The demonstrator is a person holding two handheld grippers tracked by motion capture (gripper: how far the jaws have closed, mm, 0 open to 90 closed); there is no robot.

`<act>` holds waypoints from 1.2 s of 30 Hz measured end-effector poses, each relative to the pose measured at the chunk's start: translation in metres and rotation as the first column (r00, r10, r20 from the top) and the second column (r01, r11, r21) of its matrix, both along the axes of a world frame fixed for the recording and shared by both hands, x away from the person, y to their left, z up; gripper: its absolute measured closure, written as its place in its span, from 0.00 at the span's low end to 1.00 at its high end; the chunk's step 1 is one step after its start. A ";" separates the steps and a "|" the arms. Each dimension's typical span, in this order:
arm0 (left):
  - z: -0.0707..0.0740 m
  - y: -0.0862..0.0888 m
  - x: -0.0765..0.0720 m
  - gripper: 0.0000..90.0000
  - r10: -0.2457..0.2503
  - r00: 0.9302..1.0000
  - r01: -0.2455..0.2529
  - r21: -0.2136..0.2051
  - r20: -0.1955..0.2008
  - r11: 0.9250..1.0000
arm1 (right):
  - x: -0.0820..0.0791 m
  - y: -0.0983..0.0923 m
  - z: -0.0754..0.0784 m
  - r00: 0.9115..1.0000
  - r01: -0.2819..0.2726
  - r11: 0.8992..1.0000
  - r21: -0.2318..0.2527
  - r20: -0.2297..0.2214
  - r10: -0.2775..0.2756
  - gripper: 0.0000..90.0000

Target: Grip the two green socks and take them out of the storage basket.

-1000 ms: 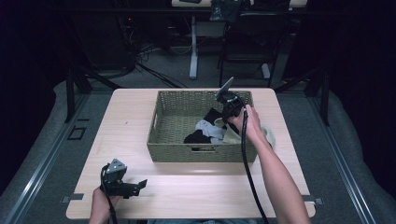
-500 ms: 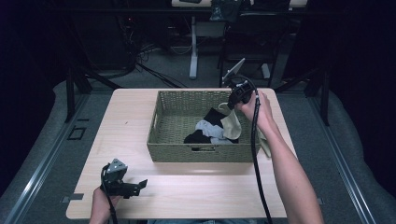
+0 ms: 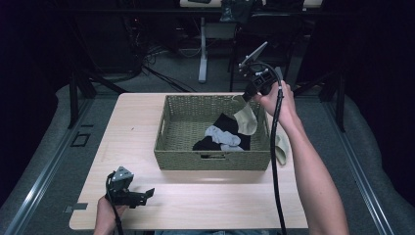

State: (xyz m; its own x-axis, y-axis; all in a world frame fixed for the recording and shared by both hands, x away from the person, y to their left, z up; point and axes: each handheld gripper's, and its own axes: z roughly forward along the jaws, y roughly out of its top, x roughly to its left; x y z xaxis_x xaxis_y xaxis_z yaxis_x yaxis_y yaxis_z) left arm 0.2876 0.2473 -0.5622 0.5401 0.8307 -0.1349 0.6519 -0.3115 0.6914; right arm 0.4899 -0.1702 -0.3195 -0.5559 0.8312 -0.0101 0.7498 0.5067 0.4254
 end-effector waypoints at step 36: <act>0.000 -0.002 0.000 0.00 0.009 1.000 -0.009 0.008 0.000 1.000 | -0.032 -0.126 0.016 0.975 0.215 0.975 0.048 0.044 -0.217 0.99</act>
State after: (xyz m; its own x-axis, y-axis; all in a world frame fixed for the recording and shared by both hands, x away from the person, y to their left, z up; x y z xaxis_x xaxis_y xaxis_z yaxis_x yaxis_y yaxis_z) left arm 0.2881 0.2457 -0.5627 0.5329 0.8364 -0.1280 0.6544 -0.3116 0.6889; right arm 0.4579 -0.2962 -0.3032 -0.3626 0.9319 0.0056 0.8176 0.3152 0.4819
